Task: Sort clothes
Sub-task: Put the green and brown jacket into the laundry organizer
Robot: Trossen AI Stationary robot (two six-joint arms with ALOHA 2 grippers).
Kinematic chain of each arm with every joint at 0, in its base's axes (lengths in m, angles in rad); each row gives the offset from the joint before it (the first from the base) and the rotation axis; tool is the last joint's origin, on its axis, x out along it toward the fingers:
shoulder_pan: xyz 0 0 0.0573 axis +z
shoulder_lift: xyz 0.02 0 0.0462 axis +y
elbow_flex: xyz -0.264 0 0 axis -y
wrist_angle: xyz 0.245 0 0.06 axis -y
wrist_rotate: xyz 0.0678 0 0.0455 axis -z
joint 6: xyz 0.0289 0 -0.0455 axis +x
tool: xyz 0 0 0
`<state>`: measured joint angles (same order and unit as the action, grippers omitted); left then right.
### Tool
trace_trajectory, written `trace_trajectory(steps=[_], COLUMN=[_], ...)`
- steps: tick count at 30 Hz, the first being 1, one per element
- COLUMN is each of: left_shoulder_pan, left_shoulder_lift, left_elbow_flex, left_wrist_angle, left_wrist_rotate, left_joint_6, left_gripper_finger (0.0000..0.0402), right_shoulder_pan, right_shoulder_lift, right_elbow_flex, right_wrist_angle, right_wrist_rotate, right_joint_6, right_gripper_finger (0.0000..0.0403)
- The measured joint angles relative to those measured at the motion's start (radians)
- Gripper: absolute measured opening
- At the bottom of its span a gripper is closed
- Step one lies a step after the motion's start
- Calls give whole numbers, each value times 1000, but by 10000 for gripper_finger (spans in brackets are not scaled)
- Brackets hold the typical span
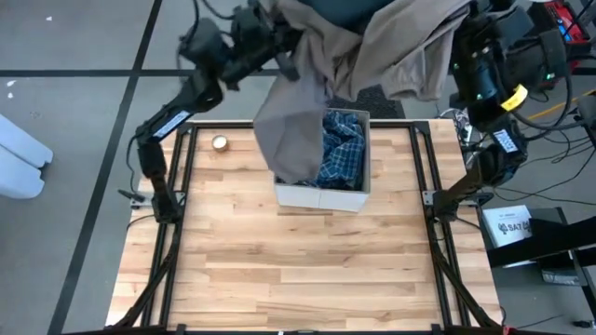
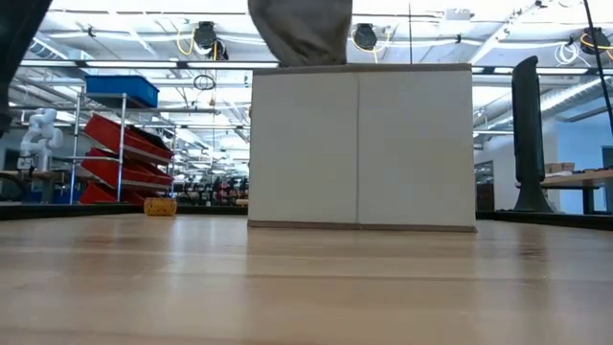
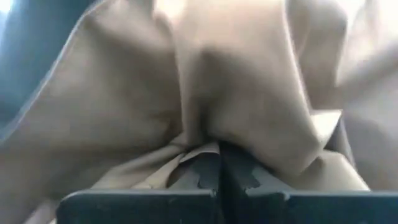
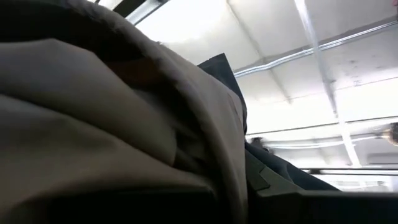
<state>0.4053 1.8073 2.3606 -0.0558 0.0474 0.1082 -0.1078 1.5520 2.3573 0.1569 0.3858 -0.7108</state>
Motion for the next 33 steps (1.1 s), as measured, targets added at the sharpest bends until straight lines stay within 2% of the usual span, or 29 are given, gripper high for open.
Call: trace_trajectory(steps=[3, 8, 11, 16, 25, 29, 33], left_shoulder_pan=[66, 128, 116, 43, -74, -104, -110], left_shoulder_lift=[8, 43, 67, 120, 237, 290, 301], left_elbow_flex=[-60, -60, -60, -60, -60, -60, -61], left_wrist_angle=[66, -65, -143, -203, -255, -294, -441], left_wrist_rotate=[82, 173, 236, 265, 264, 196, 122], left_joint_6=[-76, -128, -112, -68, 7, 33, 110], left_gripper_finger=[0, 0, 0, 0, 0, 0, 0], right_shoulder_pan=[-41, -85, -99, -109, -109, -109, -109], right_shoulder_lift=[-9, -5, -5, -5, -17, -28, -26], right_elbow_flex=[0, -2, -2, -2, -2, -1, -1], right_wrist_angle=[-84, -205, -281, -350, -437, -567, -708], right_wrist_rotate=[-56, -77, -75, -77, -24, -14, -15], right_joint_6=[55, 81, 127, 144, 186, 260, 330], right_gripper_finger=[6, 6, 6, 6, 6, 6, 6])
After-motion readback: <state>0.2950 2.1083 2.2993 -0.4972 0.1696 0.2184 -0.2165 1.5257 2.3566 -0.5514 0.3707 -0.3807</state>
